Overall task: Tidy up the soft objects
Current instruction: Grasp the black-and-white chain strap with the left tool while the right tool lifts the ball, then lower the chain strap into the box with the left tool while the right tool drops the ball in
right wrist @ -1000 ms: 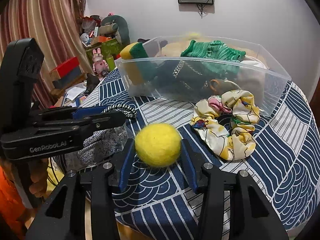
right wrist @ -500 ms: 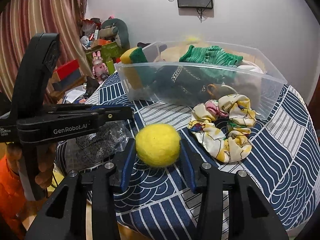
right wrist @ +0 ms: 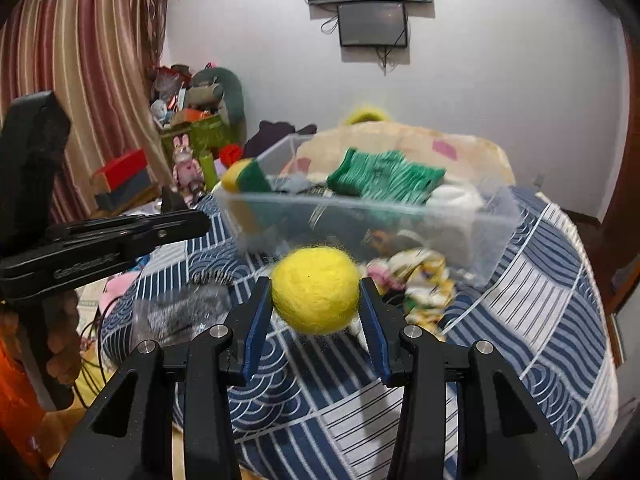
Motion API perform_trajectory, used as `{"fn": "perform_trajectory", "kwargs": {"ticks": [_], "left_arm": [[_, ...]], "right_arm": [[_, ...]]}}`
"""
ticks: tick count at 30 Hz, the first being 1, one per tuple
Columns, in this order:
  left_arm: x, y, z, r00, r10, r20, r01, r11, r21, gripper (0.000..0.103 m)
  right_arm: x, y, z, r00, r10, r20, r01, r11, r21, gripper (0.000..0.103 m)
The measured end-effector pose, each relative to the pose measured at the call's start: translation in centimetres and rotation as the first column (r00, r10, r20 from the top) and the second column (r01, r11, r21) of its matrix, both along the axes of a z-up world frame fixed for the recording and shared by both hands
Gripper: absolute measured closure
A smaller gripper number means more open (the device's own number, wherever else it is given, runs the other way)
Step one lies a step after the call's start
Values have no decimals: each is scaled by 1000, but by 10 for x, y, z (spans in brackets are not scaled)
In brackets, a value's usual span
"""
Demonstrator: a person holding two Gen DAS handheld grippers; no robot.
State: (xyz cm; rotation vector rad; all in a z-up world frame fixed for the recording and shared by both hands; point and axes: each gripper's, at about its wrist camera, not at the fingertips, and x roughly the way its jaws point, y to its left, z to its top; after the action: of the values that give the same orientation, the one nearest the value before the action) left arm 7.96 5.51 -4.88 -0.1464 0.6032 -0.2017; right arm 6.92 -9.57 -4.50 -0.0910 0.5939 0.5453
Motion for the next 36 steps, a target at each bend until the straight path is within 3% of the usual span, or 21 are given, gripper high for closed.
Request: {"fn": "perform_trajectory", "kwargs": {"ticks": [5,9,13,19,29,31,36], "left_arm": [[3,-1,8,1000,18,14,-19,999,35,96],[15,6,-8,997,12,-73,-10,1000,26,93],[21,14,-30,989,13,-148,-12,1000,3,83],[22,23,-55,973,-1,-232,-9,999,-41,82],[25,21,-72,965,-4,-261,-9,999,-49,85],[25,24,-70,969,7,-246,-23,998,-62,95],[15,22,-49,988,25,-156,-31,999,-35,98]], "right_arm": [[3,-7,8,999,-23,23,23,999,23,63],[3,-14,6,999,-38,19,37,999,33,63],[7,-16,5,999,-45,1,45,998,38,63],[7,-15,2,999,-38,-12,39,999,32,63],[7,-11,-3,999,-25,-27,26,999,29,63],[7,-11,-4,999,-24,-28,25,999,28,63],[9,-12,-6,999,-32,-34,33,999,31,63]]}}
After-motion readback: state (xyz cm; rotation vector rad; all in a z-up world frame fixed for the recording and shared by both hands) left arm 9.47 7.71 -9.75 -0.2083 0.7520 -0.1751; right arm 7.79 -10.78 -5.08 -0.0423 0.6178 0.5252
